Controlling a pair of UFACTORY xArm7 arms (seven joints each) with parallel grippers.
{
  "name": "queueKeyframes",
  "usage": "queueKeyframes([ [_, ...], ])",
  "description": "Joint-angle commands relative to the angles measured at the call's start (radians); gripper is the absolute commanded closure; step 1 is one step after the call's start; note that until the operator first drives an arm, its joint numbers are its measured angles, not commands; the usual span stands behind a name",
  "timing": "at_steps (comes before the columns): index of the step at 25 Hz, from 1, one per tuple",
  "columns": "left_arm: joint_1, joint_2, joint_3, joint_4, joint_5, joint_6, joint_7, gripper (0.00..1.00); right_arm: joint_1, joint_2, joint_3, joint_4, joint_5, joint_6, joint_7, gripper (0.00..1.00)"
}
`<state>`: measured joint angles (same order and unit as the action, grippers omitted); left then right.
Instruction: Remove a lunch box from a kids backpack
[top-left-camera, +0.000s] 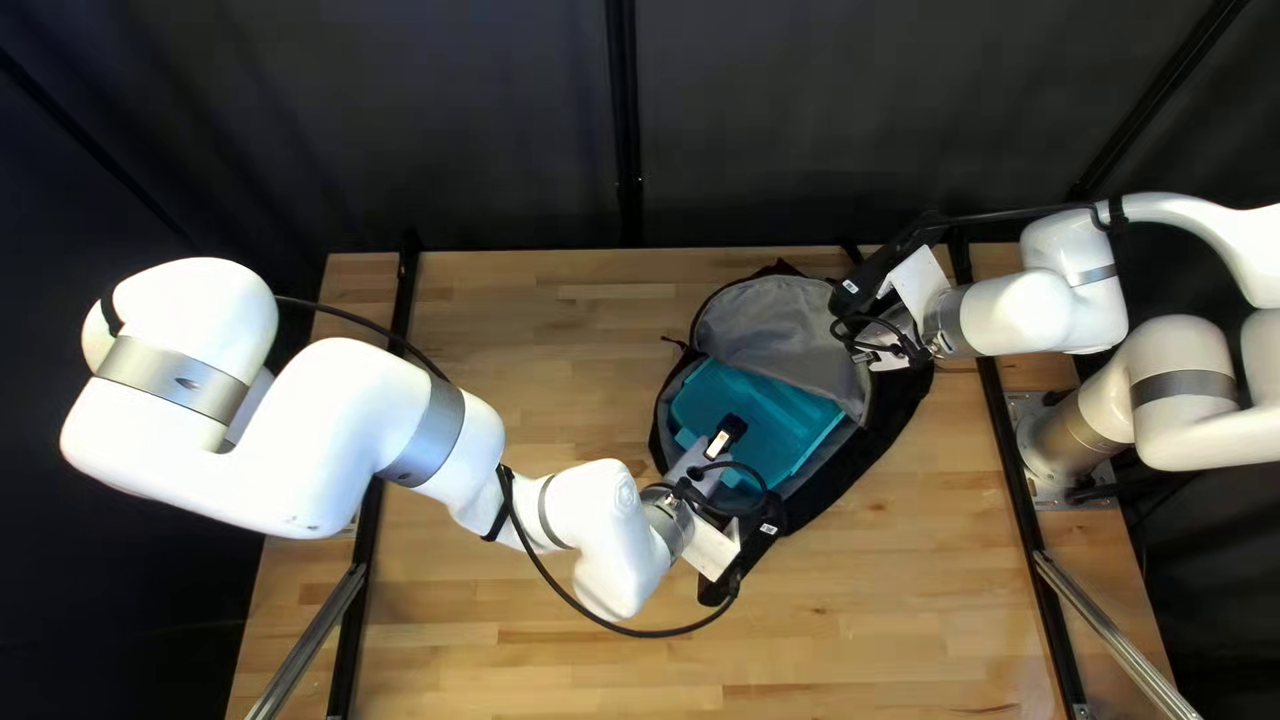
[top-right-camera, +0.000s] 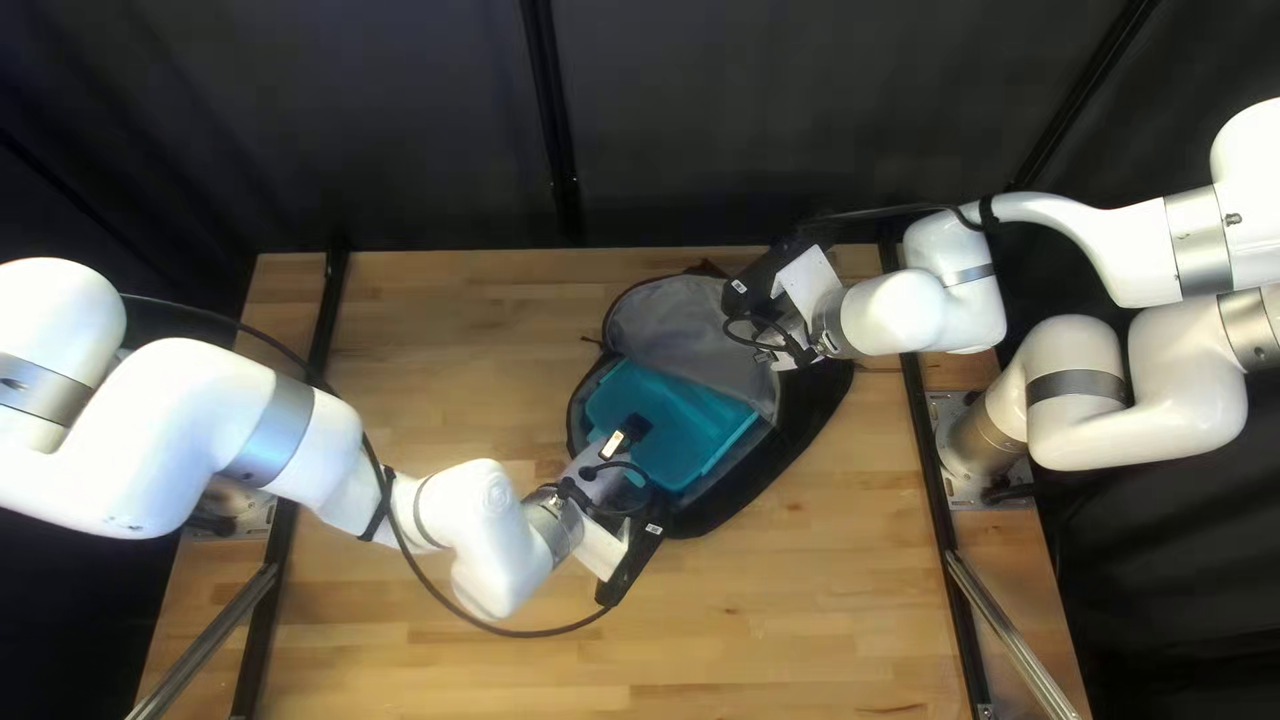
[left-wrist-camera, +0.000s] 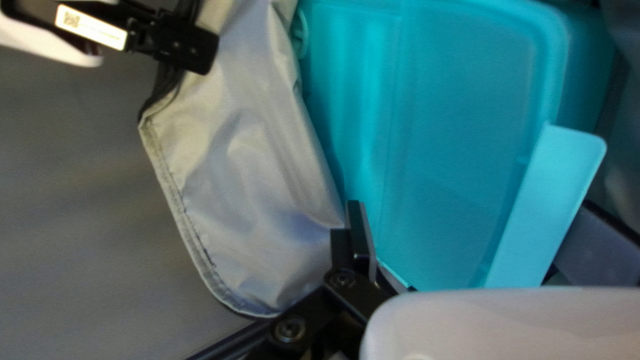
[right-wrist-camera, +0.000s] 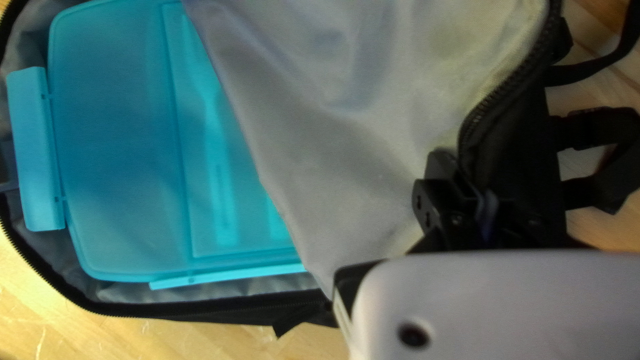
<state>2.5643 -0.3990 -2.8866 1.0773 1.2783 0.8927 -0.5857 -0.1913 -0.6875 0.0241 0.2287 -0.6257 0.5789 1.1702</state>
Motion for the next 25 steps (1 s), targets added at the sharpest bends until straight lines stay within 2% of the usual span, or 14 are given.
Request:
queueKeyframes([
  [1, 0.011, -0.024, -0.002, 0.018, -0.015, -0.016, 0.001, 0.00, 0.000, 0.000, 0.000, 0.000, 0.000, 0.000, 0.000, 1.00],
  [11, 0.020, -0.014, -0.015, 0.021, -0.076, -0.017, 0.042, 0.00, 0.000, 0.000, 0.000, 0.000, 0.000, 0.000, 0.000, 1.00],
  [12, 0.020, -0.012, -0.017, 0.019, -0.080, -0.017, 0.045, 0.08, 0.000, 0.000, 0.000, 0.000, 0.000, 0.000, 0.000, 1.00],
  [13, 0.020, -0.010, -0.017, 0.017, -0.081, -0.017, 0.045, 0.96, 0.000, 0.000, 0.000, 0.000, 0.000, 0.000, 0.000, 1.00],
  [14, 0.020, -0.008, -0.018, 0.013, -0.083, -0.018, 0.046, 1.00, 0.000, 0.000, 0.000, 0.000, 0.000, 0.000, 0.000, 1.00],
  [25, 0.008, -0.004, -0.028, 0.002, -0.095, -0.003, 0.042, 1.00, 0.000, 0.000, 0.000, 0.000, 0.000, 0.000, 0.000, 1.00],
])
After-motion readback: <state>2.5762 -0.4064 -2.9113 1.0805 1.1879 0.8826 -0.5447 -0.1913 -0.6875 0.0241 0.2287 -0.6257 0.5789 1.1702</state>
